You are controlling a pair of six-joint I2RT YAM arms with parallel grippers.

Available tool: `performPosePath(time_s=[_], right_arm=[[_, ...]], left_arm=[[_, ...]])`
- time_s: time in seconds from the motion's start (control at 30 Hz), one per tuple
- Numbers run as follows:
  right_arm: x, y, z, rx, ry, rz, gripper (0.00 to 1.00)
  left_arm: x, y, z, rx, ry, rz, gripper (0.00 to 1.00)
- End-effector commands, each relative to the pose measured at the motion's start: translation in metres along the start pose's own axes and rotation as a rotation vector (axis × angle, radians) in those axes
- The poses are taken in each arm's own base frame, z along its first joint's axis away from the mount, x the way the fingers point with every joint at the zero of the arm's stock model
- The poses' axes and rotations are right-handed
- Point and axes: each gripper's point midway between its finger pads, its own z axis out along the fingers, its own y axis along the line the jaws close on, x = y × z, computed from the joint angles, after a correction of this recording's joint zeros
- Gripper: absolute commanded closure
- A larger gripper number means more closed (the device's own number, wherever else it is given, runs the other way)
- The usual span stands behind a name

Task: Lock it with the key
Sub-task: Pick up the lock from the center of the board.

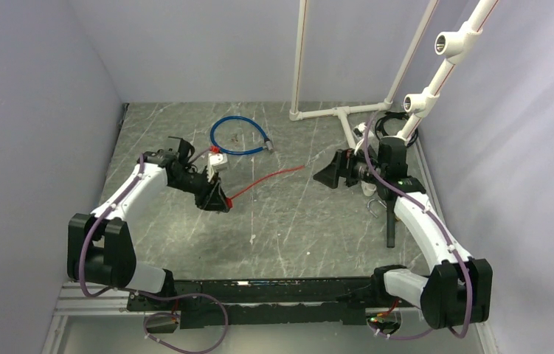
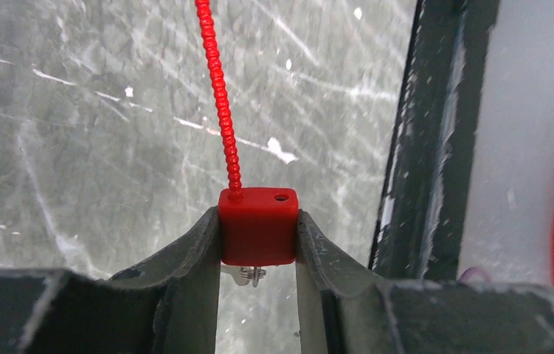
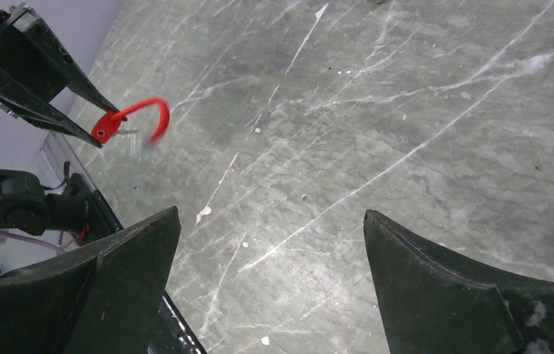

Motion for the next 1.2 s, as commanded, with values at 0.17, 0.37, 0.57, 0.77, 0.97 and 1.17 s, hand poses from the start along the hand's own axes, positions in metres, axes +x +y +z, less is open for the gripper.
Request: performPosePath(time_s=[0.17,0.37,0.57,0.77,0.97,1.17], right_arm=[[-0.028,0.032,-0.011,-0.123,-0.173,0.042,0.13],[-0.048,0.072,0.007,-0.255,-0.215,0.032,0.18],[-0.064,0.121,0.046,-0.369,-0.181,-0.027,0.24],[-0.077,0.150,0.070,-0.463,-0.186,-0.024,0.24],[-0.093,0.174,0.083,-0.556,-0.191,0.011,0.24],[-0.093,0.178,0.098,-0.573,-0.168,0.051,0.26]], left_arm=[[-0.083,-0.016,-0.018,0.062,-0.339,-0.213,1.00],[-0.120,-0.014,-0.027,0.070,-0.489,-0.339,1.00],[-0.139,-0.023,-0.034,0.102,-0.522,-0.288,1.00],[-0.157,-0.032,-0.040,0.125,-0.548,-0.246,1.00],[-0.163,-0.038,-0.040,0.130,-0.560,-0.221,1.00],[-0.168,-0.041,-0.041,0.125,-0.574,-0.197,1.00]])
